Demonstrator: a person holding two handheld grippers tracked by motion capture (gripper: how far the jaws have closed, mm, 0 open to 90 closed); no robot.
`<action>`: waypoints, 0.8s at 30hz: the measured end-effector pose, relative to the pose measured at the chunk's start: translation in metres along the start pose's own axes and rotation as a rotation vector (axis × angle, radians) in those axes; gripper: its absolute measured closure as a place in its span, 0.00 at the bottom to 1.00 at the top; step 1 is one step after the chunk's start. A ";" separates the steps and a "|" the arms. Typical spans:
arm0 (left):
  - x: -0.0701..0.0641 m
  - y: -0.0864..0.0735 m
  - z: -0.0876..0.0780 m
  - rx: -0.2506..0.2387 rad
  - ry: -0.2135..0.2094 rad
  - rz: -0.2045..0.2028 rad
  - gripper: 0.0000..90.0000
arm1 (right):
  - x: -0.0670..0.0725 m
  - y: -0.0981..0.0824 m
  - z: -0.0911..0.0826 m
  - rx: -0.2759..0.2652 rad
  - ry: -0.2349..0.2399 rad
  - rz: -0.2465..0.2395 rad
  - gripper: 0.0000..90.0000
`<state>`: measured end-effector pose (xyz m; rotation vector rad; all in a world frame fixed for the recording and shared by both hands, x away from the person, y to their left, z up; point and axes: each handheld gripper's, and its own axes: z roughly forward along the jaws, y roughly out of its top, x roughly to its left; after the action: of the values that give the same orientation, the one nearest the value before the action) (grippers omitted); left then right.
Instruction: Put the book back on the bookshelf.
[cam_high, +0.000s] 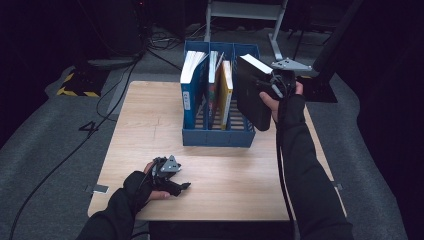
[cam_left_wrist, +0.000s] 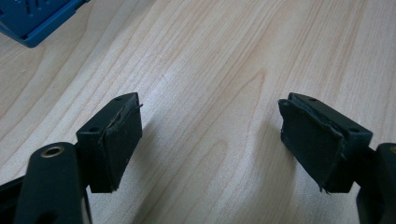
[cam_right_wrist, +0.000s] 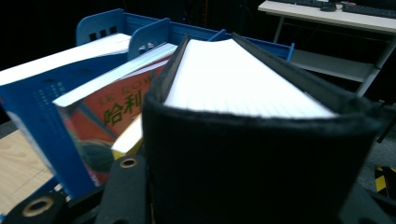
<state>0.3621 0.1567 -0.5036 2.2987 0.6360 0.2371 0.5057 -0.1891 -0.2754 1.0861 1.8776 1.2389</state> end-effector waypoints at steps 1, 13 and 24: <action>0.000 0.000 0.000 -0.001 0.000 0.001 0.23 | -0.001 -0.001 0.003 0.003 -0.003 0.006 0.59; 0.000 0.000 0.000 -0.001 -0.002 0.003 0.23 | -0.003 -0.006 0.029 0.003 -0.022 0.036 0.59; 0.000 0.000 0.000 0.000 -0.004 0.003 0.23 | -0.004 -0.009 0.047 -0.008 -0.041 0.079 0.59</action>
<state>0.3621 0.1567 -0.5037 2.3000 0.6303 0.2346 0.5444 -0.1752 -0.3000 1.1834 1.8131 1.2576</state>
